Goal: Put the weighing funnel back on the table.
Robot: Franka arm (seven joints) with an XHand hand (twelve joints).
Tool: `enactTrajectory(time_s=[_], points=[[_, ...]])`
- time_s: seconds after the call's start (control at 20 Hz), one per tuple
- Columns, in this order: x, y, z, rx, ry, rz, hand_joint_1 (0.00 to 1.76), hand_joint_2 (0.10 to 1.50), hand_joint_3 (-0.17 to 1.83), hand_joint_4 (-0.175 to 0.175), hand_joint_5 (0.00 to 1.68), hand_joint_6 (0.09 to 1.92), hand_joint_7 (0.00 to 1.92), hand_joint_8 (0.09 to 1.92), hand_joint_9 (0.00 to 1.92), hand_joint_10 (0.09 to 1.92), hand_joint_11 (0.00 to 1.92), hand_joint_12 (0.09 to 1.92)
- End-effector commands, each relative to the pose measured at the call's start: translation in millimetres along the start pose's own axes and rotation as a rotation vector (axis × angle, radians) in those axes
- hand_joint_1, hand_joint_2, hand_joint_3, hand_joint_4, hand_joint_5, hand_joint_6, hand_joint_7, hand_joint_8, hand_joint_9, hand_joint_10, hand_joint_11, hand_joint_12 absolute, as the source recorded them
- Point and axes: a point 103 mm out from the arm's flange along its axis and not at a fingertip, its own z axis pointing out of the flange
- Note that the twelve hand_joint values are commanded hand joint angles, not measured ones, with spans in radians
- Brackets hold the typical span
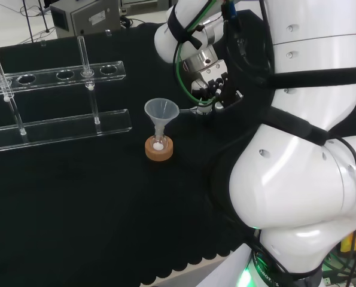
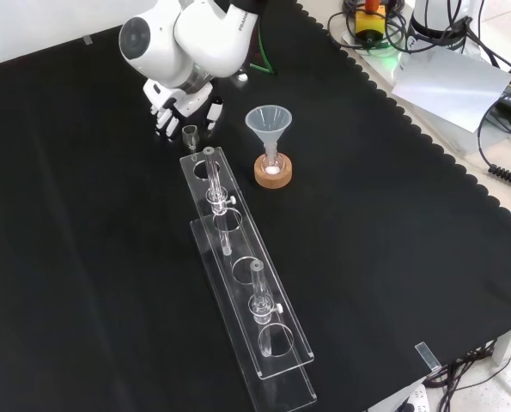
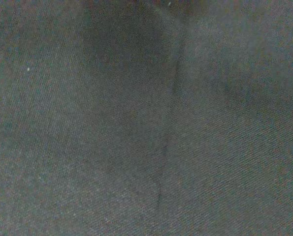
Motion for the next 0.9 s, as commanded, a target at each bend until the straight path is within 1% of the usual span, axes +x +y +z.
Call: enactTrajectory(time_s=[0.05,0.2,0.3,0.45,0.7,0.9], points=[[-3,-14,-4,-0.038,-0.032,0.026,0.86,1.09,-0.17,-0.073,0.29,0.28,0.01,0.62,0.2,0.74,0.08,1.4],[-4,-21,-6,-0.027,-0.032,0.029,0.85,1.07,-0.17,-0.075,0.27,0.15,0.0,0.49,0.11,0.75,0.01,1.4],[-5,-26,-10,-0.037,-0.025,0.033,0.85,1.06,-0.17,-0.074,0.27,0.11,0.0,0.42,0.07,0.75,0.0,1.38],[-10,-40,-23,-0.064,-0.021,0.045,0.84,1.05,-0.17,-0.074,0.27,0.09,0.0,0.38,0.05,0.76,0.0,1.36],[-17,-69,-48,-0.102,-0.018,0.065,0.83,1.04,-0.17,-0.075,0.27,0.09,0.0,0.43,0.06,0.77,0.0,1.36],[-19,-93,-65,-0.13,0.018,0.075,0.82,1.04,-0.17,-0.076,0.28,0.09,0.0,0.48,0.11,0.78,0.0,1.38]])
